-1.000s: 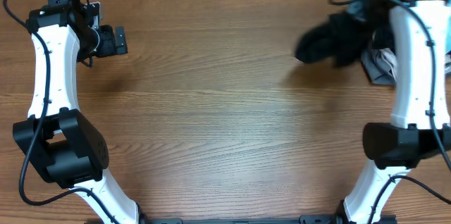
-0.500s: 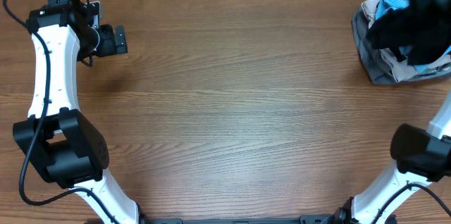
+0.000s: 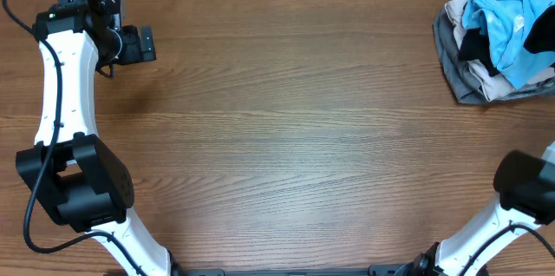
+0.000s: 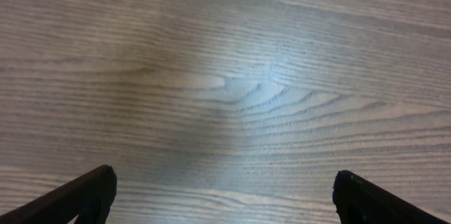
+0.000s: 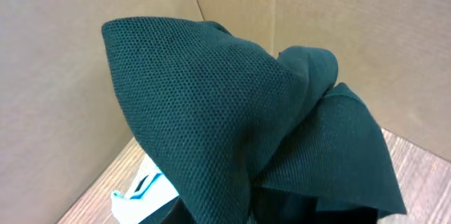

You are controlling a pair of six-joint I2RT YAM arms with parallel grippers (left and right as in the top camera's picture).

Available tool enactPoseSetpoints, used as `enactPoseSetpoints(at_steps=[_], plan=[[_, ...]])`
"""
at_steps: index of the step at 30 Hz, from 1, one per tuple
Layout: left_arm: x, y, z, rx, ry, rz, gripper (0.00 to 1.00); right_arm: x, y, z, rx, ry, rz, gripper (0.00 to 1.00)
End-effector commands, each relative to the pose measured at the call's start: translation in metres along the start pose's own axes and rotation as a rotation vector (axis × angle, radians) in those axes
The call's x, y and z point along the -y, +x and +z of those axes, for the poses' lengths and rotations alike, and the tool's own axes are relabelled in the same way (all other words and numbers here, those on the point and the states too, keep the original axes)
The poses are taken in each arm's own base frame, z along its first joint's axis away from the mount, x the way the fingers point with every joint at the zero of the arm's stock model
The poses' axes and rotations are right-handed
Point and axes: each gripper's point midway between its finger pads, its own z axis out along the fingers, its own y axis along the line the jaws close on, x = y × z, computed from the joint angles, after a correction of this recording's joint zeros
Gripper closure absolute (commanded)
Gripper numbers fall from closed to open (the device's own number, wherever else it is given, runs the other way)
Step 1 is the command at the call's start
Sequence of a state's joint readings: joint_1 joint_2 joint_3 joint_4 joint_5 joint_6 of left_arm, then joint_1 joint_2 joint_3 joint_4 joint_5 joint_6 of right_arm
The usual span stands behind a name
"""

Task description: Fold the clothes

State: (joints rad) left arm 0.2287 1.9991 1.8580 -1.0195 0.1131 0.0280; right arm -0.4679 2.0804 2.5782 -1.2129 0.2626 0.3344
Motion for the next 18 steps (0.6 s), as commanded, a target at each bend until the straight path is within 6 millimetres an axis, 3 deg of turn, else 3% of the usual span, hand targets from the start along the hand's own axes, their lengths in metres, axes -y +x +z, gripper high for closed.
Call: enactPoseSetpoints(at_steps=[1,7,12,18], plan=[[0.006,-0.009,-0.006,0.035,0.013,-0.003,0.00,-0.006,0.001,0.023,0.006,0.008,-0.030,0.96],[0.006,-0.016,-0.006,0.065,0.013,0.000,0.00,-0.021,0.019,0.070,-0.026,-0.016,-0.039,0.96],[0.005,-0.021,-0.006,0.083,0.012,0.002,0.00,-0.057,0.035,0.104,-0.034,-0.125,-0.048,0.95],[0.005,-0.022,-0.006,0.090,0.012,0.003,0.00,-0.109,0.069,0.137,-0.043,-0.211,-0.095,0.85]])
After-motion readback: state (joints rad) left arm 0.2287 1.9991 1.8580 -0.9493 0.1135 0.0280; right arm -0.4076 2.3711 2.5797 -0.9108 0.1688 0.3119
